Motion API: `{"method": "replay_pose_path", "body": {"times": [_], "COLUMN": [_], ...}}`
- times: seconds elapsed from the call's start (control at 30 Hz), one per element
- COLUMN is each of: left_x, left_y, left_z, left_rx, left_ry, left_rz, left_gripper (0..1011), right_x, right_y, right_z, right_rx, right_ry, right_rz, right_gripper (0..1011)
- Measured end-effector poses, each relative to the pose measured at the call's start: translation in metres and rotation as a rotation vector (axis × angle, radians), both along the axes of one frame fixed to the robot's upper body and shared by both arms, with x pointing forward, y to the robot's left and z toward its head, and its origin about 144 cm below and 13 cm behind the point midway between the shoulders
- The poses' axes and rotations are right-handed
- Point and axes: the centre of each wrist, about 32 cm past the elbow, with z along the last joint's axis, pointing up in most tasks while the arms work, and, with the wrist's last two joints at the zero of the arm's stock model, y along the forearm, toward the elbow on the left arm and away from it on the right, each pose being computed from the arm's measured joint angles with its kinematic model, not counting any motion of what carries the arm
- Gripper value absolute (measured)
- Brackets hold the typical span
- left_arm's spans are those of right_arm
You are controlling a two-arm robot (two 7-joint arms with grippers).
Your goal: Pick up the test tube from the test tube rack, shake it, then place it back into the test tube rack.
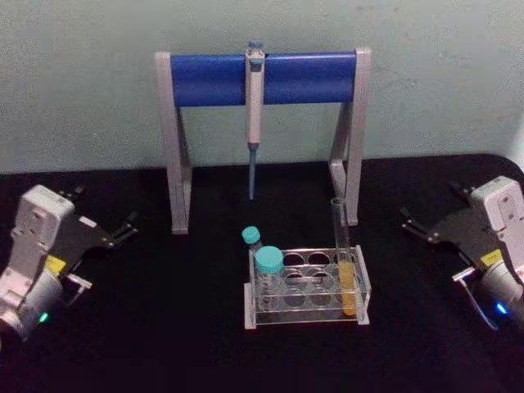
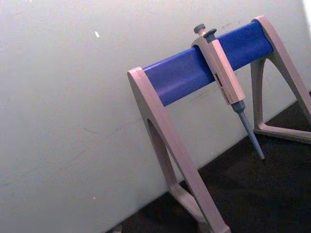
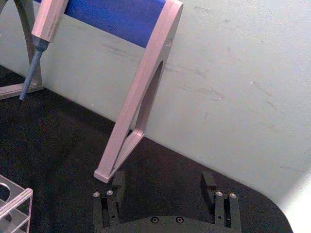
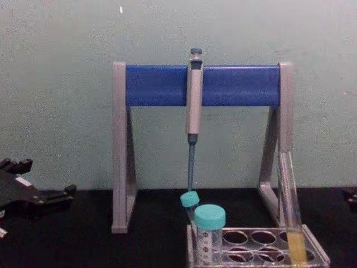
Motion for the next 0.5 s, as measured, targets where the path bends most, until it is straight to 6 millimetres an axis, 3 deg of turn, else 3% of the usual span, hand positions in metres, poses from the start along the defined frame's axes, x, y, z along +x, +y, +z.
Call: {"method": "replay_pose_path", "body": {"times": [0.5], "left_x": [0.0], "left_y": [0.0], "left_z": [0.0], "left_rx": [0.0], "left_ry": [0.0], "left_rz": [0.0], "left_gripper": [1001], "right_x": [0.0], "right_y": [0.0], "right_z": [0.0], "right_rx": [0.0], "right_ry": [0.0], "right_rz": [0.0], "right_gripper": [1000]}}
